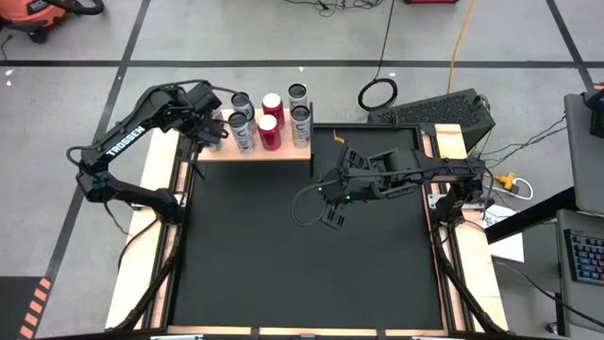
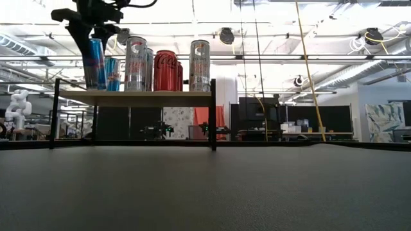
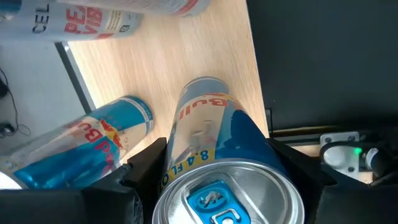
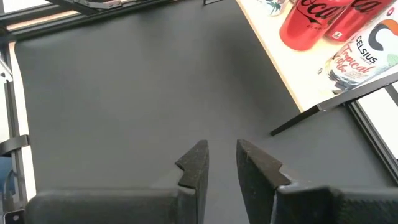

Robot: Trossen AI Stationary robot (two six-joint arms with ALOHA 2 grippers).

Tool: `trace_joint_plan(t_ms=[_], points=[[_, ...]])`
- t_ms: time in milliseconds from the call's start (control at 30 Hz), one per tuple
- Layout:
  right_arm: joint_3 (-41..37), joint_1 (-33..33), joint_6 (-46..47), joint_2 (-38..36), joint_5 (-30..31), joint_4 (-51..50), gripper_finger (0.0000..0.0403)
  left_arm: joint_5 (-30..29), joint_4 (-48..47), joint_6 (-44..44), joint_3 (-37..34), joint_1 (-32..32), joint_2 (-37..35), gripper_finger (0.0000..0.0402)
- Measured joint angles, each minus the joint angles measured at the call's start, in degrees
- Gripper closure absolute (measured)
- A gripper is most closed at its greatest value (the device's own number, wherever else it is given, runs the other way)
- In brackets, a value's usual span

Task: Place canned beverage on shelf
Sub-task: Put the blue soda can on the shelf aligned with the other blue soda can

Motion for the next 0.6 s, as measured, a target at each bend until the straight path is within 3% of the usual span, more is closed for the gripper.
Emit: trace_joint_plan(t_ms=[233,600], points=[[0.0,0.0,0.07,0.0,0.0,0.0,0.0335,-1.89,-0.01,-4.36,-0.02,0.0,-0.02,0.0154],[0.0,0.0,0.0,0.0,-0.01,0.0,0.0335,-2.26,-0.01,-7.35,-0.02,0.33,-0.22,0.015]])
